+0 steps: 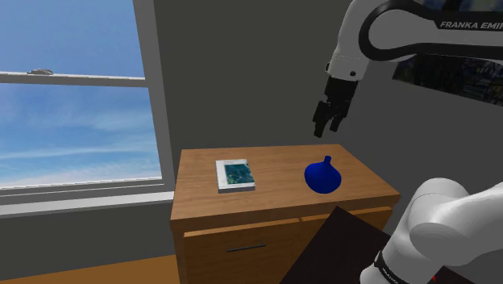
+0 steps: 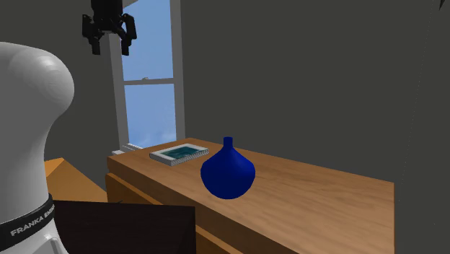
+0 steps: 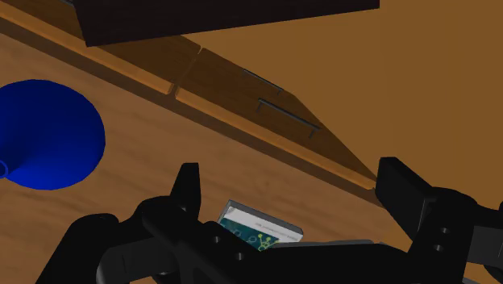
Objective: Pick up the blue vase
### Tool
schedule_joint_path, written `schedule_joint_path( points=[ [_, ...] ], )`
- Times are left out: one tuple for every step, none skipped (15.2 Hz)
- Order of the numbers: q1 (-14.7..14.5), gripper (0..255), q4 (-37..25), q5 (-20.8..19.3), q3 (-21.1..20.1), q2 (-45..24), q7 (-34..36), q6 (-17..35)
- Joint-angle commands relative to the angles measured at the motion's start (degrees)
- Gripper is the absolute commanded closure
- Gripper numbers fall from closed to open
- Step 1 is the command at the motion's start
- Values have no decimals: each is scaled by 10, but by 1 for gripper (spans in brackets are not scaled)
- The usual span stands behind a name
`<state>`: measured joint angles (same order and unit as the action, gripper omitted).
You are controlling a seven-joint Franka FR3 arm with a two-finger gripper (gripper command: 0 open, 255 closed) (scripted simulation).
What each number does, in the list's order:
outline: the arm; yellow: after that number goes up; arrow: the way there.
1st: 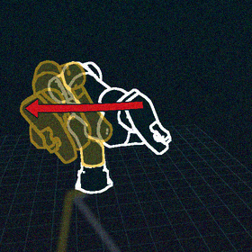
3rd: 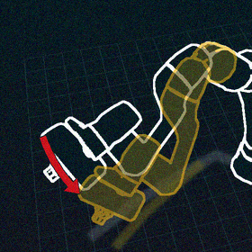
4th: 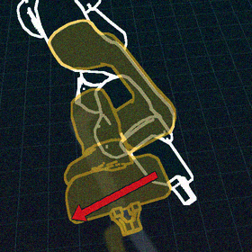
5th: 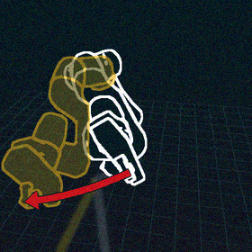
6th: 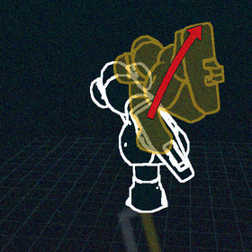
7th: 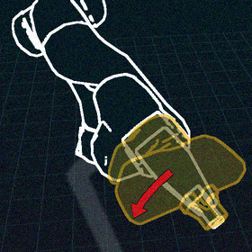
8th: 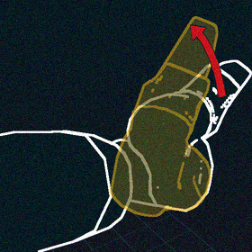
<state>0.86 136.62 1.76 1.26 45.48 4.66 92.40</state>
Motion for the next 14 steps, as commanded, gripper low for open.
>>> schedule_joint_path(
  points=[
    [0, 0, 0, 0, 0, 0, 0, 0],
    [4, 0, 8, -8, 10, -3, -12, 10],
    [8, 0, 16, -16, 20, -7, -24, 20],
    [12, 0, 23, -24, 31, -12, -36, 30],
    [17, 0, 30, -31, 41, -17, -48, 41],
    [21, 0, 36, -39, 52, -24, -60, 52],
    [25, 0, 41, -47, 62, -31, -71, 63],
    [29, 0, 45, -55, 73, -39, -83, 74],
    [33, 0, 49, -62, 84, -47, -95, 86],
    [37, 0, 52, -69, 94, -57, -106, 97],
    [41, 0, 55, -76, 105, -67, -118, 109],
    [45, 0, 57, -83, 116, -78, -130, 121],
    [48, 0, 58, -89, 127, -90, -141, 133],
    [52, 0, 58, -95, 137, -103, -153, 146]
  ],
)
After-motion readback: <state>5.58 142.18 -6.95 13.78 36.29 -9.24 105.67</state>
